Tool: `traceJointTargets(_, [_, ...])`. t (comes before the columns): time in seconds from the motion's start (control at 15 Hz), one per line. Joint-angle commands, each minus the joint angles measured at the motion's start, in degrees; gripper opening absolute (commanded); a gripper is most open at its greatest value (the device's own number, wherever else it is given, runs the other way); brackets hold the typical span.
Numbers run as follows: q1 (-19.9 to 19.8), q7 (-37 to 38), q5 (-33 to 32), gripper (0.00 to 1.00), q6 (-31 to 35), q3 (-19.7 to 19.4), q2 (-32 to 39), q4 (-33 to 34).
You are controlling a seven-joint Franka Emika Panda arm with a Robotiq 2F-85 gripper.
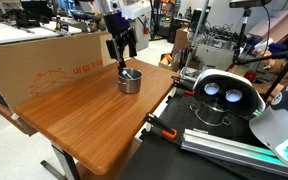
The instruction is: Remove the marker from the silver cup
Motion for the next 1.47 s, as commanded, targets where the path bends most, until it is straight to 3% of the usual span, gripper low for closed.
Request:
traceJointTargets(0.0, [1.7, 1.6, -1.5, 1.00, -0.7, -1.3, 3.4, 3.2])
traceJointTargets(0.27, [2.6, 2.2, -2.0, 1.00, -0.2, -2.0, 6.1, 4.9])
traceJointTargets(0.33, [2.6, 2.0, -1.4, 0.95, -0.5, -1.9, 6.6, 5.4])
traceJointTargets(0.4, [2.6, 1.8, -1.3, 0.74, -0.6, -2.0, 7.0, 5.8])
traceJointTargets(0.53, [2.6, 1.3, -1.4, 0.69, -1.5, -2.1, 7.5, 6.6])
traceJointTargets(1.13, [2.3, 0.4, -1.2, 0.02, -2.3, -2.5, 8.2, 8.2])
traceJointTargets(1.4, [2.4, 0.1, -1.0, 0.06, -2.3, -2.4, 7.9, 8.1])
